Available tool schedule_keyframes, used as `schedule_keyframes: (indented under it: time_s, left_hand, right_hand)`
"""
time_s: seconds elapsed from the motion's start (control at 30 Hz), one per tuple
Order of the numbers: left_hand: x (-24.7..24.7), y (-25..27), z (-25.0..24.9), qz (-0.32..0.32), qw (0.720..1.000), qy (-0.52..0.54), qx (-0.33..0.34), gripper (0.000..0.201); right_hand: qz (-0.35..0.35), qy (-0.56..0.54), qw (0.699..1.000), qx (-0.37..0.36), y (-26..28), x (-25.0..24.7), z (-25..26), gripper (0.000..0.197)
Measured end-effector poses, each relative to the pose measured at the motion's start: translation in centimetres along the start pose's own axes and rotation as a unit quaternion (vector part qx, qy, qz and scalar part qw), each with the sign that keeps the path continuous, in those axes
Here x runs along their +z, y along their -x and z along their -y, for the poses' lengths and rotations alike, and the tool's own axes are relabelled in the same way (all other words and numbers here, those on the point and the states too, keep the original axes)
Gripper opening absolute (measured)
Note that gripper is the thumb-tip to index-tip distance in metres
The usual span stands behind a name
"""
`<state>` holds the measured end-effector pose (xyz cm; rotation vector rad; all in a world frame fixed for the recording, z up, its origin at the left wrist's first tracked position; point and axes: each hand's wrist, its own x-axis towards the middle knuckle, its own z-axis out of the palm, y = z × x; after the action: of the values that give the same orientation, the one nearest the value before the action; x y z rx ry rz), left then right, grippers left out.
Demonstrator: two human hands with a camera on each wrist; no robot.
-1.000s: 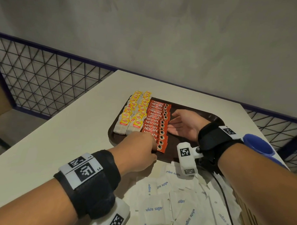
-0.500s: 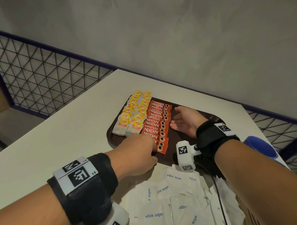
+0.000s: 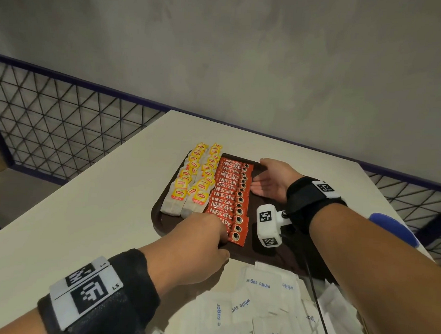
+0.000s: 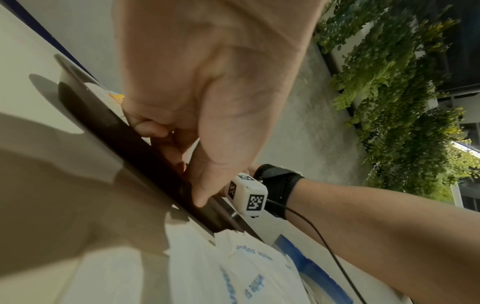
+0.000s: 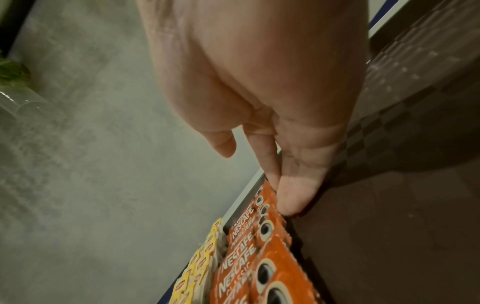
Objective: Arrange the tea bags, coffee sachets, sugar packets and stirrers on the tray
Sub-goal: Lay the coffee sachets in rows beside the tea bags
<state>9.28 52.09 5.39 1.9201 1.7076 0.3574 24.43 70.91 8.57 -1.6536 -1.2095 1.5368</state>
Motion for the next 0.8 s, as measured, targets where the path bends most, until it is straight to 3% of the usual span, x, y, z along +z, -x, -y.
schedule_keyframes:
  time_s: [0.17, 0.33, 0.8]
  left_hand:
    - [0.0, 0.0, 0.1, -0.005, 1.0, 0.007, 0.004, 0.017]
    - [0.3, 0.0, 0.2, -0.011, 1.0, 0.011, 0.003, 0.017]
    - [0.4, 0.0, 0.1, -0.015, 1.0, 0.004, 0.007, 0.021]
  right_hand:
    - [0.027, 0.02, 0.999, 0.018, -0.5, 0.0, 0.7, 0.055]
    - [0.014, -0.006, 1.0, 0.025, -1.4, -0.8, 1.7, 0.066]
    - [-0.008, 0.021, 1.0, 0.011, -4.4, -0.3, 2.3, 0.065]
